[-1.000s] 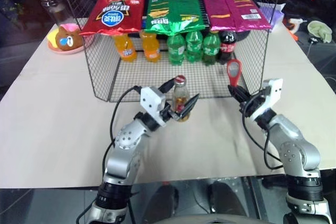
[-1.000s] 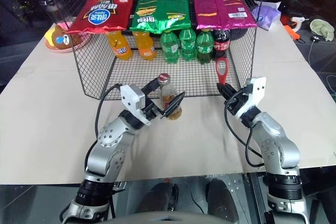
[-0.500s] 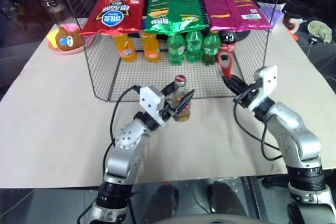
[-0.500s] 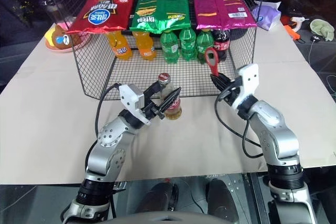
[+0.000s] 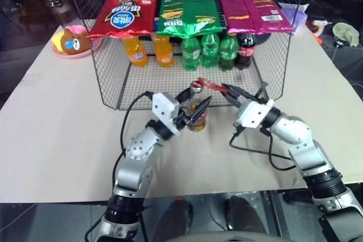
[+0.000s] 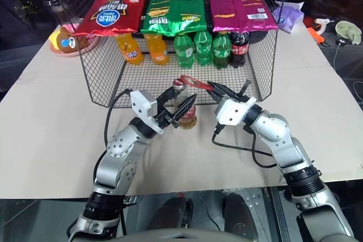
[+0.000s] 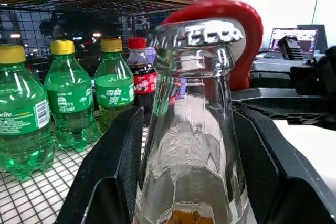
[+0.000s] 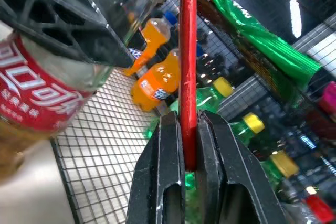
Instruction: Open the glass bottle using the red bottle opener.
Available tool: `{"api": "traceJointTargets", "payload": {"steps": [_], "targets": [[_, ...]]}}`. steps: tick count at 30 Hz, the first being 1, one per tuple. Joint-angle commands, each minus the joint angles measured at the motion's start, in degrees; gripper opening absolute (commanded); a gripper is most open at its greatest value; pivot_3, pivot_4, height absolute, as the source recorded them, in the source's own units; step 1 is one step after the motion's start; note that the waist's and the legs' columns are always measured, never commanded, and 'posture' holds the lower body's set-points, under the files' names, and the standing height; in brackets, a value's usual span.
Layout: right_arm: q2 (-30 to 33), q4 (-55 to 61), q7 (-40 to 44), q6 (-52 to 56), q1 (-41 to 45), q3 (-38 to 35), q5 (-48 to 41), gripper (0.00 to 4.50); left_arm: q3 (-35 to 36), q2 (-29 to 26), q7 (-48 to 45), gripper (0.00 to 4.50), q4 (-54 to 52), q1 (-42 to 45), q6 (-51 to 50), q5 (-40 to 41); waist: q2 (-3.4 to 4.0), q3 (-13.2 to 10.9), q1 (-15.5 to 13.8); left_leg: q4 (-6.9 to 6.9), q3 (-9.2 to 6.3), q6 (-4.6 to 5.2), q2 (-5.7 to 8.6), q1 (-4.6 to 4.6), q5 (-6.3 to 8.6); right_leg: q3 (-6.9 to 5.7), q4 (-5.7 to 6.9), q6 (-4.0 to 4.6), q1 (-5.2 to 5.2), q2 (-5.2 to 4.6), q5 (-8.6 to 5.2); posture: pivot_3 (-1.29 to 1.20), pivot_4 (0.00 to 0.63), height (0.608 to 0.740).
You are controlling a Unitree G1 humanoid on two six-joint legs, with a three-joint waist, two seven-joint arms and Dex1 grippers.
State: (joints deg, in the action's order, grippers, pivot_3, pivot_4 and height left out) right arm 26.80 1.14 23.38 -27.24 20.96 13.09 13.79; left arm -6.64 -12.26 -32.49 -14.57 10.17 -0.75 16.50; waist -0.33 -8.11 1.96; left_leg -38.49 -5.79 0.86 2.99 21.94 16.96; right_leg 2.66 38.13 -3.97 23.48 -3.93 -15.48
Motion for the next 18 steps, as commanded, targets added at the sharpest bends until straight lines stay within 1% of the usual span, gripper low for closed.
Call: {"api": "traceJointTargets", "payload": {"steps": [1, 5, 10, 15, 18], "targets": [[-0.2, -2.5, -3.1, -7.4, 0.0, 1.8, 5.3, 0.0, -0.2, 0.0, -0.8, 2.04, -0.7, 0.0, 0.7, 0.5, 0.0, 0.0, -0.1, 0.0, 0.0, 0.0, 0.0, -0.02, 0.0, 0.0, 0.0, 0.0, -0.02, 0.0, 0.0, 0.0, 0.15, 0.74], [-1.5, -5.6, -7.9, -12.8, 2.2, 2.1, 9.9, 0.0, -0.2, 0.0, -1.2, 2.04, -0.1, 0.4, 0.7, 0.8, 0.0, 0.0, 0.0, 0.0, 0.03, 0.0, 0.0, -0.08, 0.0, 0.02, 0.0, 0.0, -0.06, 0.01, 0.0, 0.0, 0.15, 0.74], [-2.7, -8.7, -10.0, -15.5, 4.7, 3.4, 13.1, 0.0, -0.1, 0.2, -1.5, 2.04, 0.4, 0.7, 0.8, 0.8, 0.0, 0.0, -0.1, 0.0, 0.05, -0.01, -0.04, -0.1, -0.01, 0.04, 0.02, 0.0, -0.06, 0.06, 0.0, 0.0, 0.15, 0.74], [-3.0, -11.6, -9.1, -17.0, 6.2, 5.5, 14.0, 0.0, -0.1, 0.3, -1.5, 2.04, 0.5, 0.7, 0.8, 0.7, 0.0, 0.0, 0.1, -0.01, 0.08, -0.01, -0.04, -0.14, -0.01, 0.08, 0.01, 0.0, -0.09, 0.05, 0.0, 0.0, 0.15, 0.74], [-3.7, -13.9, -6.0, -17.3, 6.3, 7.4, 11.0, 0.0, -0.2, 0.4, -1.5, 2.04, 0.6, 1.0, 0.8, 0.6, 0.02, 0.0, 0.1, -0.01, 0.08, -0.01, -0.06, -0.17, -0.01, 0.08, 0.02, 0.0, -0.11, 0.07, 0.0, 0.0, 0.15, 0.74]]}}
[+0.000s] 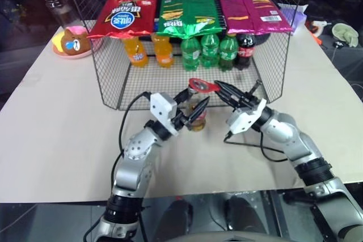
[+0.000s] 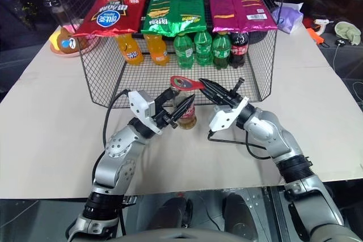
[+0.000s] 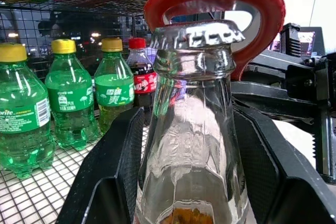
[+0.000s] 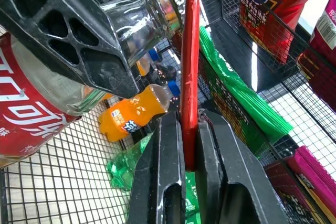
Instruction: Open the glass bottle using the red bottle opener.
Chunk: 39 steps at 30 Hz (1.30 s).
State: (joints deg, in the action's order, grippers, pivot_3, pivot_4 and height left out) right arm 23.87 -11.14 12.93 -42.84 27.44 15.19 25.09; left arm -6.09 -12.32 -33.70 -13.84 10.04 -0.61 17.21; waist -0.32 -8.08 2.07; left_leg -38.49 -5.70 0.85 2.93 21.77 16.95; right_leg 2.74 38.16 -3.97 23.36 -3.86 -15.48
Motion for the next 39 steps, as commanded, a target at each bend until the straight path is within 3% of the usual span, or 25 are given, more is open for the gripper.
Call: {"api": "traceJointTargets", "payload": {"steps": [1, 13, 30, 39], "targets": [[-0.9, -2.2, 5.7, -1.5, 0.0, 5.8, -1.4, 0.0, -0.7, 0.5, -0.2, 2.04, -0.1, 1.3, 0.6, -0.1, 0.01, 0.0, 0.1, 0.0, 0.0, 0.0, 0.0, -0.03, 0.0, 0.0, 0.0, 0.0, -0.03, 0.0, 0.0, 0.0, 0.15, 0.74], [-2.7, -13.6, 7.3, -9.2, 4.4, 8.3, -2.1, 0.0, -1.0, 0.9, -0.4, 2.04, 0.5, 2.4, 0.1, -0.1, 0.04, 0.0, 0.1, 0.18, -0.02, 0.02, -0.03, -1.16, 0.01, -0.01, -0.16, 0.0, -1.15, 0.05, -0.01, 0.0, 0.15, 0.74], [9.4, -20.2, 2.5, -19.7, 24.4, 2.8, 5.2, 0.0, -0.8, 1.2, -1.1, 2.04, 2.6, 2.6, 1.5, -0.4, 0.03, 0.0, 0.0, 0.15, -0.06, 0.02, -0.01, -1.04, 0.01, -0.05, -0.21, 0.0, -1.1, 0.02, -0.01, 0.0, 0.15, 0.74], [9.6, -21.5, 1.5, -19.0, 26.8, 0.5, 2.0, 0.0, -0.8, 1.2, -1.1, 2.04, 2.6, 2.1, 2.2, -0.5, 0.03, 0.0, 0.0, 0.21, -0.02, 0.02, -0.02, -0.7, 0.01, -0.01, -0.27, 0.01, -0.76, -0.02, -0.01, 0.0, 0.15, 0.74]]}}
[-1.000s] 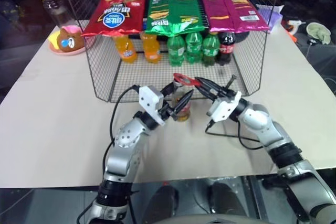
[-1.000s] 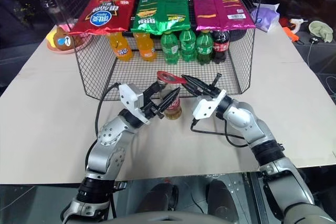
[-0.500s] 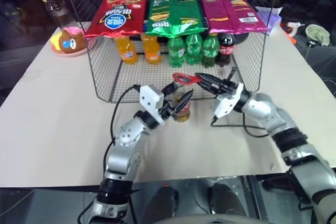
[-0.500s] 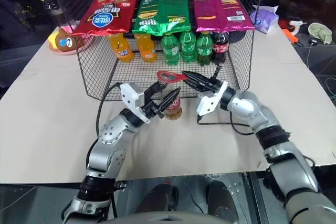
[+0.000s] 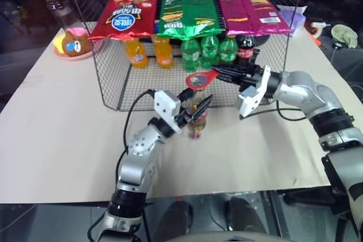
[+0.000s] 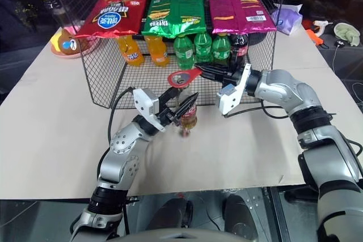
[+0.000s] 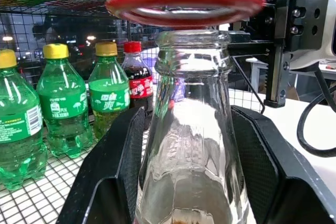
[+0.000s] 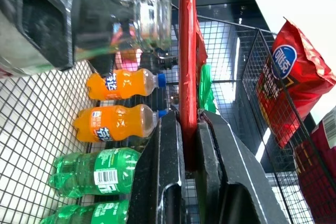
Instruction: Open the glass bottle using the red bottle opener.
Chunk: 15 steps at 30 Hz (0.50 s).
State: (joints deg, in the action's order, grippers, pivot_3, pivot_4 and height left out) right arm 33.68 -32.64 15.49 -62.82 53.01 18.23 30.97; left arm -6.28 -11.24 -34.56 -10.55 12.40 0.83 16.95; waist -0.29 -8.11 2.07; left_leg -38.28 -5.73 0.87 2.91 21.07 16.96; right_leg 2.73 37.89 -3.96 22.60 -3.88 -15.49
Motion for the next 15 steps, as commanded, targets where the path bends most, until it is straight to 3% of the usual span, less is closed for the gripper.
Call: {"api": "traceJointTargets", "payload": {"steps": [1, 9, 14, 15], "targets": [[-0.6, -0.3, -0.8, 2.0, 0.7, -3.1, -5.8, 0.0, -0.6, 0.1, -0.2, 2.04, -0.7, -0.2, 0.8, -0.3, 0.0, 0.0, 0.0, 0.0, 0.0, 0.0, 0.0, 0.0, 0.0, 0.0, 0.0, 0.0, 0.0, 0.0, 0.0, 0.0, 0.15, 0.74], [-3.3, 3.0, 2.6, 13.1, -7.2, -7.4, -19.3, 0.0, -0.3, -0.1, -0.2, 2.04, -1.0, -0.8, 1.5, -0.1, 0.0, 0.0, -0.1, -0.01, -0.03, 0.0, 0.0, 0.05, 0.0, -0.03, -0.02, 0.0, 0.0, -0.03, 0.0, 0.0, 0.15, 0.74], [-4.2, 6.9, 3.2, 16.6, -12.2, -8.2, -20.0, 0.0, 0.1, -0.1, 0.5, 4.17, -1.1, -1.1, 2.1, -0.6, 0.01, 0.0, 0.2, 0.0, -0.01, 0.0, 0.0, 0.13, 0.0, 0.01, 0.03, 0.0, 0.14, -0.02, 0.0, 0.0, 0.15, 0.74], [-4.2, 7.5, 3.2, 16.8, -12.7, -8.1, -19.7, 0.0, 0.1, -0.1, 0.4, 4.37, -1.1, -1.1, 2.0, -0.4, 0.01, 0.0, 0.2, 0.0, 0.0, 0.0, -0.01, 0.13, 0.0, 0.02, 0.04, 0.0, 0.15, 0.0, 0.0, 0.0, 0.15, 0.74]]}}
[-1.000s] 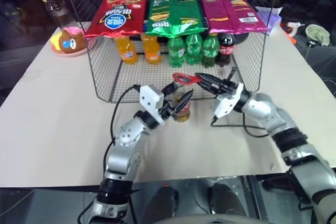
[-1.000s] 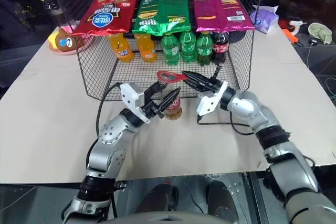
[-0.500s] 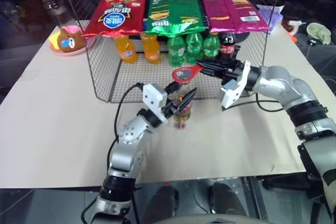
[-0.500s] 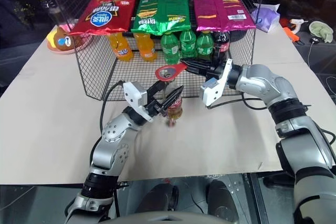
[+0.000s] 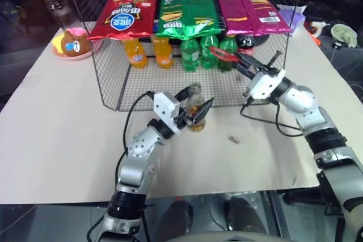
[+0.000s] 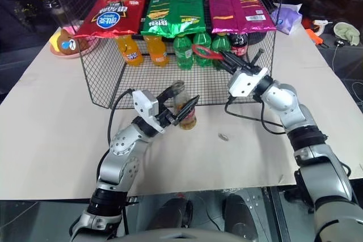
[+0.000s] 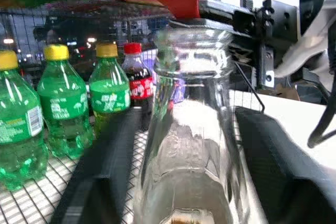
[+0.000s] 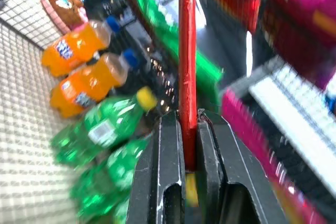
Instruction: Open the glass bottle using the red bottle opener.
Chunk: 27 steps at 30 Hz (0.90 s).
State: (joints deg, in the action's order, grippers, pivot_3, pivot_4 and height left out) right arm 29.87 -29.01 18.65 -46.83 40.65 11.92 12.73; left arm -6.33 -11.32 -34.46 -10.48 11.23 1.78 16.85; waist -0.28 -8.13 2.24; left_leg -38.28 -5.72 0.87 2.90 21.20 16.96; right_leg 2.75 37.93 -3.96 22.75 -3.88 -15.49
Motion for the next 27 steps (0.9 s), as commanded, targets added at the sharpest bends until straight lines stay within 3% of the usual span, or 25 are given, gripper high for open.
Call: {"api": "traceJointTargets", "payload": {"steps": [1, 6, 10, 15, 24, 27], "targets": [[-0.4, 4.4, 0.0, 1.0, -0.8, -1.7, -0.9, 0.0, 0.1, 0.0, 0.1, 4.37, -1.2, 0.1, 1.0, -0.1, 0.0, 0.0, 0.1, 0.0, 0.0, 0.0, -0.01, 0.0, 0.0, 0.0, 0.0, 0.0, 0.0, 0.0, 0.0, 0.0, 0.15, 0.74], [-0.9, 6.2, 0.3, 3.5, -2.3, -2.4, -2.0, 0.0, -0.1, -0.3, -0.4, 4.37, -2.3, -0.4, 0.4, 0.5, 0.0, 0.0, 0.0, 0.0, 0.0, 0.0, 0.0, 0.0, 0.0, 0.0, -0.02, 0.0, 0.0, 0.01, 0.0, 0.0, 0.15, 0.74], [-1.8, 11.8, 6.9, 13.4, -6.4, -3.5, -12.3, 0.0, 0.1, -2.4, -1.4, 4.37, -6.0, -2.1, -1.1, 1.2, -0.02, 0.0, -0.1, 0.0, -0.02, 0.0, -0.01, 0.02, 0.0, -0.01, -0.03, 0.0, -0.01, 0.0, 0.0, 0.0, 0.15, 0.74], [2.7, 31.1, 17.9, 43.6, -19.1, -4.0, -31.4, 0.0, 3.1, -8.4, -2.8, 4.37, -15.0, -9.7, -4.6, 4.2, 0.08, -0.1, -0.3, 0.03, -0.14, 0.05, -0.06, 0.14, 0.04, -0.09, -0.13, 0.0, 0.01, -0.16, 0.0, 0.0, 0.15, 0.74], [7.3, 46.6, 17.9, 78.5, -28.1, -9.3, -49.5, 0.0, 7.1, -14.1, -5.0, 4.37, -18.6, -22.5, -4.3, 5.4, 0.19, -0.1, -0.8, 0.01, -0.3, 0.28, -0.07, 0.29, 0.18, -0.24, -0.2, 0.01, 0.07, -0.24, -0.01, 0.0, 0.15, 0.74], [8.2, 49.4, 17.9, 85.2, -30.0, -10.6, -52.7, 1.22, 8.5, -13.8, -3.8, 4.5, -17.7, -23.9, -3.7, 5.1, 0.2, -0.1, -1.6, -0.01, -0.32, 0.3, -0.04, 0.35, 0.18, -0.27, -0.25, 0.01, 0.07, -0.25, -0.01, 0.0, 0.15, 0.74]]}}
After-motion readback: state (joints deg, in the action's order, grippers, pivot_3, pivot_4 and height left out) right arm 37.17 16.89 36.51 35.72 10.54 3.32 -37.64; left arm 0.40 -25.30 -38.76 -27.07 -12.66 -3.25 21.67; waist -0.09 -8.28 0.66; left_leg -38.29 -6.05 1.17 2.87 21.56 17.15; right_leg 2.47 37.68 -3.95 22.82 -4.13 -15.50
